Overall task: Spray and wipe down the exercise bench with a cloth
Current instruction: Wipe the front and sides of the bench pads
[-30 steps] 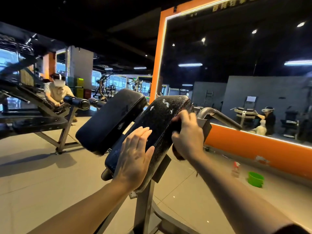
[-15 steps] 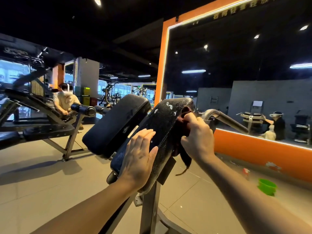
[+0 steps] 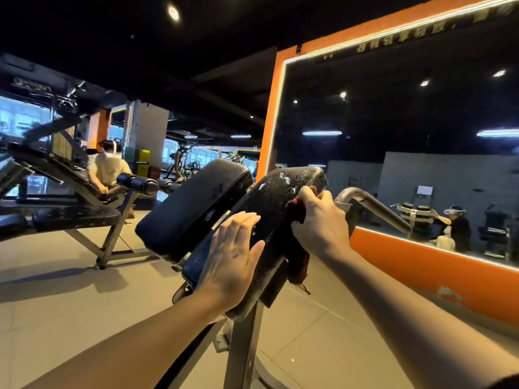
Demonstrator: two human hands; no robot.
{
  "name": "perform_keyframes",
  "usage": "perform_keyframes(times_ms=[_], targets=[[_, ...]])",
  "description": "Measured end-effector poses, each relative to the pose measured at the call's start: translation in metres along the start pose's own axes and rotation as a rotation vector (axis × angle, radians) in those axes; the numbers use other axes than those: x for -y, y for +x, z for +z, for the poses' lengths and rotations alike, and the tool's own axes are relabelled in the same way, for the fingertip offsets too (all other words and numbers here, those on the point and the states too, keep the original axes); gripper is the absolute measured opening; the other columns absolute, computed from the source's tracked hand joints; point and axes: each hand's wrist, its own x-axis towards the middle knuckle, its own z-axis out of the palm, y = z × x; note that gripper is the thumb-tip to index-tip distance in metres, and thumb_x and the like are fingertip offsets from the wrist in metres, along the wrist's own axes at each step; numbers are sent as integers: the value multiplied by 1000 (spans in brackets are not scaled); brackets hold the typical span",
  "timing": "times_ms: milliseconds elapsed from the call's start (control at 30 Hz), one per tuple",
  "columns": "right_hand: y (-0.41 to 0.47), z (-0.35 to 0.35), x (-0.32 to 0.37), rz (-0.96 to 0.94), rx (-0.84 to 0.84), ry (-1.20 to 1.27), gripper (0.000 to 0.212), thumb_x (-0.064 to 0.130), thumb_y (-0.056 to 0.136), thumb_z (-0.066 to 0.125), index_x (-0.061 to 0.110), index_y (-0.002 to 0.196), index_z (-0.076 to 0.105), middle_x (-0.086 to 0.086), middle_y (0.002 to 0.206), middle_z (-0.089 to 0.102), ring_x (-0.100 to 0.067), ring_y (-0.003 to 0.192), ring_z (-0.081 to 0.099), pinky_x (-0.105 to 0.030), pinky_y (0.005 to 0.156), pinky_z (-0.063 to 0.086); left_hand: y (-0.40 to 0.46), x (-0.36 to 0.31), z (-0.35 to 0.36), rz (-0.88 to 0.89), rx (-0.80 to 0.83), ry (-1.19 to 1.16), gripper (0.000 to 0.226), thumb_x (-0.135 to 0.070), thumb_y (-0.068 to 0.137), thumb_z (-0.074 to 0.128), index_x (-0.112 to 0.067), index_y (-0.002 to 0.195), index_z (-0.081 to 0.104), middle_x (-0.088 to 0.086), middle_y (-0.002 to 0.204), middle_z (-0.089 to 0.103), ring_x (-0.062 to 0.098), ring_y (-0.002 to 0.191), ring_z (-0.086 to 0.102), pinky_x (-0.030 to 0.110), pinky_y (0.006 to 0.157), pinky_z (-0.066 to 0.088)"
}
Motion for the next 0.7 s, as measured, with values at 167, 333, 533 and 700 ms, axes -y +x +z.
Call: perform_keyframes(times_ms=[167,333,533,700], targets=[[34,-23,-14,219,-122,35,31,12,90,59,16,117,45,-11,108,41,-32,93,55,-31,70,37,1,-2,-2,-11,20,-6,64,-53,93,18,-20,144,36,-4,144,36,1,133,20,22,111,14],[10,-1,6,196,-41,113,34,12,88,58,19,120,47,-9,112,44,-27,96,50,-28,75,37,0,0,-2,-12,25,-19,65,-54,92,17,-21,145,34,-5,145,35,-5,130,17,18,109,9],[6,-20,-6,83,34,114,34,14,85,61,21,117,53,-5,104,49,-22,90,47,-24,70,37,0,-3,-2,-17,32,-25,63,-53,94,19,-20,145,35,-4,144,37,0,132,19,25,114,16],[34,-22,-6,223,-25,156,46,3,89,55,16,131,46,-12,119,43,-33,113,50,-29,83,37,0,-4,-3,-37,46,-29,54,-43,97,28,-20,145,35,-2,146,36,1,133,18,35,117,18]])
